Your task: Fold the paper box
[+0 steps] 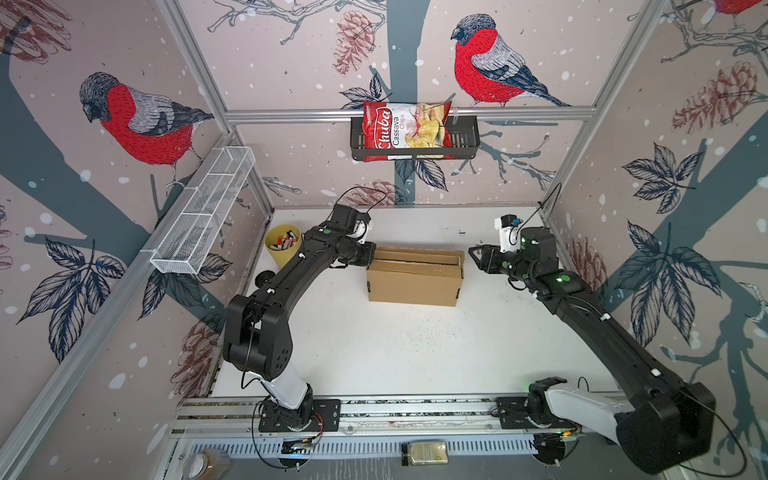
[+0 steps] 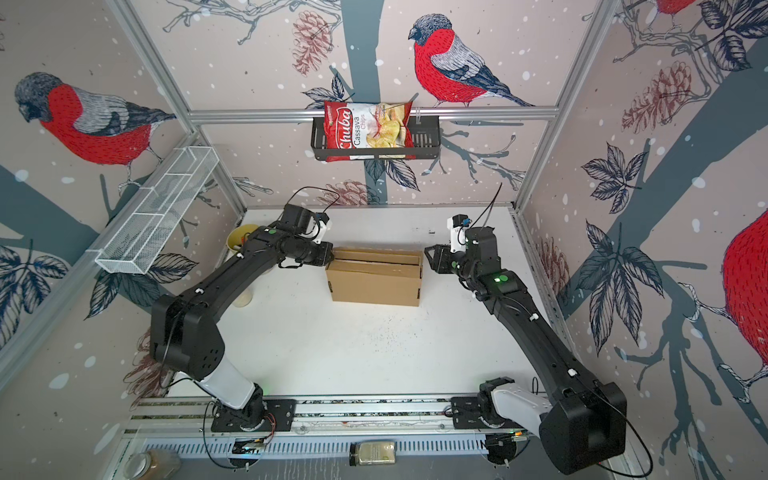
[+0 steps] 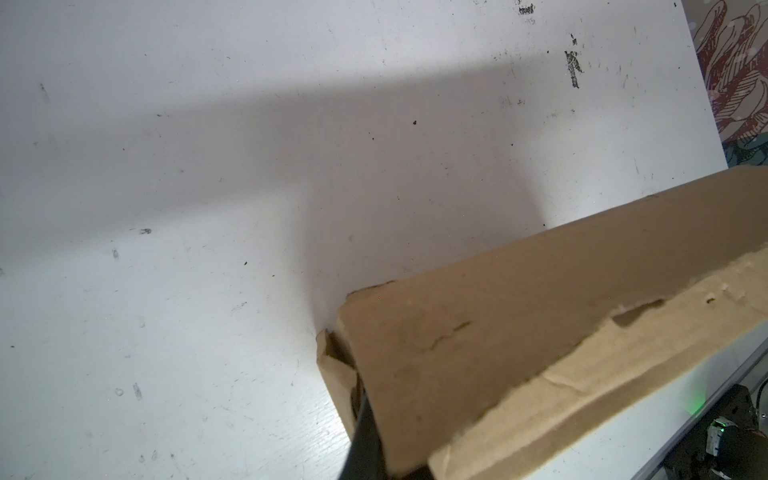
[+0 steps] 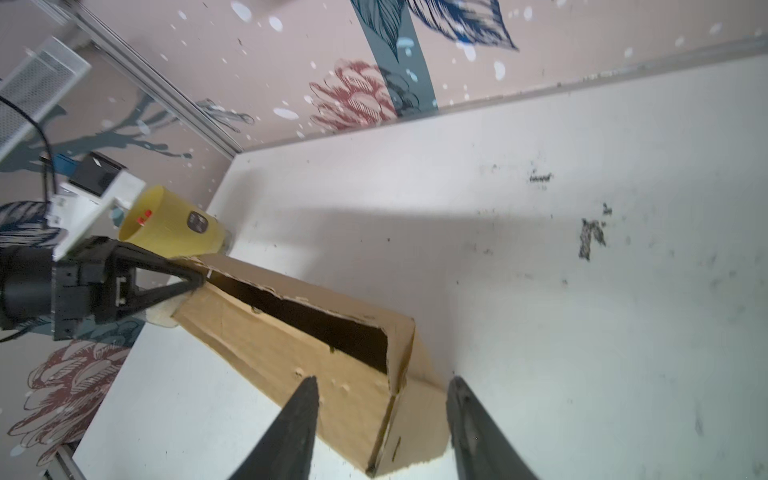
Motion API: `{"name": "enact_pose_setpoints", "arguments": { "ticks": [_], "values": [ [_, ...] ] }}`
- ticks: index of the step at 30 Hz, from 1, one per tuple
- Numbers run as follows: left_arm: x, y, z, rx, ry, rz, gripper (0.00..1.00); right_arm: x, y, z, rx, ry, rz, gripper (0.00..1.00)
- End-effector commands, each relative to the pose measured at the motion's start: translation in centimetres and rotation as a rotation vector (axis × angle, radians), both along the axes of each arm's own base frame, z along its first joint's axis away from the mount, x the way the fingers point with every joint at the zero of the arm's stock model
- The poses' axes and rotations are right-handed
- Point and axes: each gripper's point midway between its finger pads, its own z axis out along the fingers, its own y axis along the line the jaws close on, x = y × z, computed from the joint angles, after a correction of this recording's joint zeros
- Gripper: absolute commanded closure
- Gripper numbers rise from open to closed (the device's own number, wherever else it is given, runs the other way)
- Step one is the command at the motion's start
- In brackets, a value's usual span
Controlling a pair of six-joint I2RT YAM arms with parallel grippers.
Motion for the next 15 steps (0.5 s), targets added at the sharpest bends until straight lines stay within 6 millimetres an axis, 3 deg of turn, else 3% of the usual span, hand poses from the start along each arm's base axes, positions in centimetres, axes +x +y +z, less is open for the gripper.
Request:
{"name": "enact_pose_setpoints", "arguments": {
  "ticks": [1,15],
  "values": [
    [-3.7,1.5,-2.7,0.087,0.187,0.014,1.00,-1.1,-0.4,-1.9,-0.072,0.109,-0.035,0.55],
    [-3.9,1.4,-3.2,0.084,0.194,0.020,1.00,-0.1,2.6,-3.2,-0.206,0.142,0.013,0.74]
  ]
}}
